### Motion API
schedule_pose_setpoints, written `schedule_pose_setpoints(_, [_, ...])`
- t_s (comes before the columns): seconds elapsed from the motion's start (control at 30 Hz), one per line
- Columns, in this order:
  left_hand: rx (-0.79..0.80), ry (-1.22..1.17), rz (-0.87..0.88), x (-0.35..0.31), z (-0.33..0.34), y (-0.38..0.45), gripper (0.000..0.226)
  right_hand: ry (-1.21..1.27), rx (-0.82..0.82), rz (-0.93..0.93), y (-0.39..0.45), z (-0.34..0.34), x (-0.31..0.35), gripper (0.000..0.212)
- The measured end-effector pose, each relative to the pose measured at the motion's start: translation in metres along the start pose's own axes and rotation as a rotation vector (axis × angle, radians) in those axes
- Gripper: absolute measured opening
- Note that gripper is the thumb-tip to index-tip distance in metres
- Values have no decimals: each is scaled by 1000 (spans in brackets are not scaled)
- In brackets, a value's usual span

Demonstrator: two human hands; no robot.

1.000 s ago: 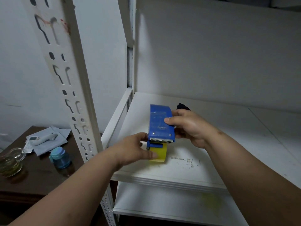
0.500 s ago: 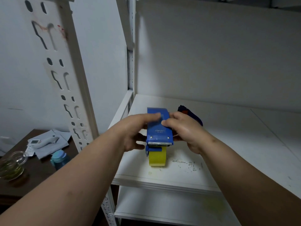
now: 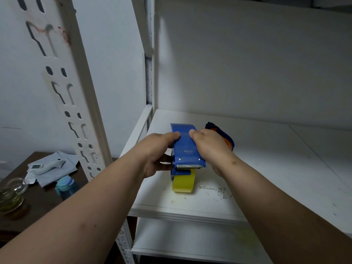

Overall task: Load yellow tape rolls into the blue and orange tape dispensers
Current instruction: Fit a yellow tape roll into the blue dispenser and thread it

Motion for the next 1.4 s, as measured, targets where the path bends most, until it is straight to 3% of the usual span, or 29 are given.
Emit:
schedule_pose_setpoints(0.1, [21, -72, -11, 4, -5, 1, 25, 75, 106, -20, -2, 1, 1, 32])
schedule_pose_setpoints(0.2, [7, -118, -34, 4, -7, 0, 24, 163, 239, -32, -4, 0, 0, 15])
schedule_pose_setpoints(0.27, [5, -136, -29, 4, -5, 0, 26, 242, 221, -2, -2, -4, -1, 10])
schedule_pose_setpoints(0.4, [82, -217, -25, 9, -4, -1, 19, 229, 155, 36, 0, -5, -4, 23])
schedule_pose_setpoints(0.6, [249, -213, 34, 31, -9, 0, 70, 331, 127, -30, -3, -3, -11, 24])
schedule_pose_setpoints(0.73, [44, 96, 70, 46, -9, 5, 80, 346, 91, 57, -4, 2, -17, 39])
schedule_pose_setpoints(0.8, [-61, 202, 59, 52, -11, 9, 70, 482, 64, 135, -7, 3, -21, 45])
schedule_pose_setpoints(0.9, [-40, 229, 88, 59, -7, 14, 35, 687, 119, 132, -12, 3, -30, 41])
schedule_pose_setpoints(1.1, [-119, -15, 33, 46, -7, 20, 41, 615, 424, 138, -32, 21, -50, 51])
schedule_pose_setpoints(1.27, [-31, -184, -122, 41, -7, 19, 42, 553, 396, 13, -28, 29, -47, 46])
schedule_pose_setpoints(1.4, [69, -191, -110, 32, -10, 18, 21, 519, 364, -53, -19, 34, -42, 35])
Point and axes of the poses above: each hand's wrist, its own y-axis towards the middle knuckle, its own z-axis out of the palm, x = y × z, the point moved 3 cm from there along y, towards the middle knuckle, and after that the axes turned 13 degrees about -z, right-handed, at the moved point
